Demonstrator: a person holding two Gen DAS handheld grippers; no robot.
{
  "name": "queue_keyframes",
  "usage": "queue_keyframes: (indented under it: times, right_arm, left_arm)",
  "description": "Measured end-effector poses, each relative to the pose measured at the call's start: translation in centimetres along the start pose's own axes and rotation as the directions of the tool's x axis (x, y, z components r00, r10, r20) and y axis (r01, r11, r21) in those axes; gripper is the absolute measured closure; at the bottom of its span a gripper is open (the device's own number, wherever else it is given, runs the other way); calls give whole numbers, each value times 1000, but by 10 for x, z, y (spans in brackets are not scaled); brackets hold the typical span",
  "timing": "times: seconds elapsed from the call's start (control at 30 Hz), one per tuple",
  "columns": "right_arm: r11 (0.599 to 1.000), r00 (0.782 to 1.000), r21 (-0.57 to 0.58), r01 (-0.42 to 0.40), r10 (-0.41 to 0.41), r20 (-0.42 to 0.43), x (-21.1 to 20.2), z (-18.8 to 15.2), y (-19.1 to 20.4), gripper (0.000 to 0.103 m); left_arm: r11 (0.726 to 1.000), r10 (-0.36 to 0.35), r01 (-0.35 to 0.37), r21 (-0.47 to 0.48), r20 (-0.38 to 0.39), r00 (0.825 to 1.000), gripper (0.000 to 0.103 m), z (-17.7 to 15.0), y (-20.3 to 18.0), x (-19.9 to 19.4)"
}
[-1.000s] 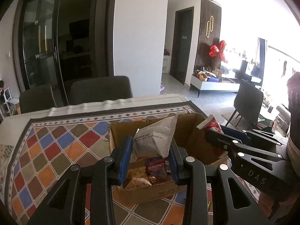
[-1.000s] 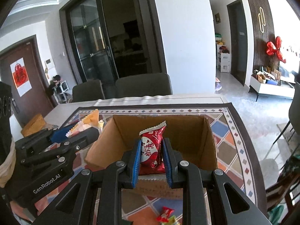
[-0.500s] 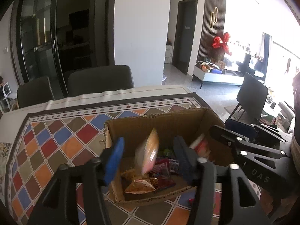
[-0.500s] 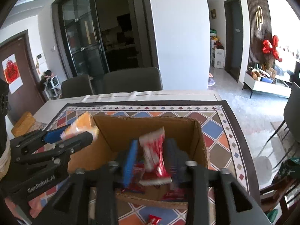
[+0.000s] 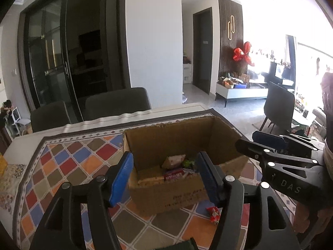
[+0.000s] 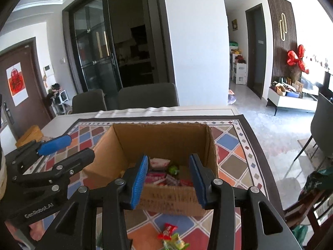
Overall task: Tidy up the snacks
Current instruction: 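Withdraw both tools from the box toward the green bar and lollipop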
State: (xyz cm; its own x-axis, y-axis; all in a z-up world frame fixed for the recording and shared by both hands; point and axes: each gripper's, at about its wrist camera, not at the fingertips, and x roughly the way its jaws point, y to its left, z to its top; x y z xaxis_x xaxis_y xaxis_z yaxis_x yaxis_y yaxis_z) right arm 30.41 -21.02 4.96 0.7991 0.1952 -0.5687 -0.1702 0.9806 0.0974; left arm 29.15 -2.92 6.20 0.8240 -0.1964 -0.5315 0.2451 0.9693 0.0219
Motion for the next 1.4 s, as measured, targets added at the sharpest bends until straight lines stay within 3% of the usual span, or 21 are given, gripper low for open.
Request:
queue_keyframes:
  times: [0.57,1.07,1.23,1.33,1.4]
  right_arm:
    - [999,998,35,-41,43,-50,-23,-66,4,60]
    - [999,991,35,-35,39,-127,-25,-124,16,60]
    - [999,985,24,-34,38,-166,-18,-140,20,60]
    - [1000,984,15,-23,26,-177,-16,-147,20,51]
    - [1000,984,13,-14,17,-180,-14,-151,18,51]
  left_arm:
    - [999,-3,2,-38,-29,1000,31,-71,-9,-35]
    - [1000,-4,4,-5,-63,998,25,-124,-14,-43]
    - [999,-8,6,-34,-75,997,15,-138,-12,-39]
    - [999,-16,14,-29,-80,997,10,-143,-14,-36]
    - [999,-22,20,-29,-89,996,6,-147,-16,-32]
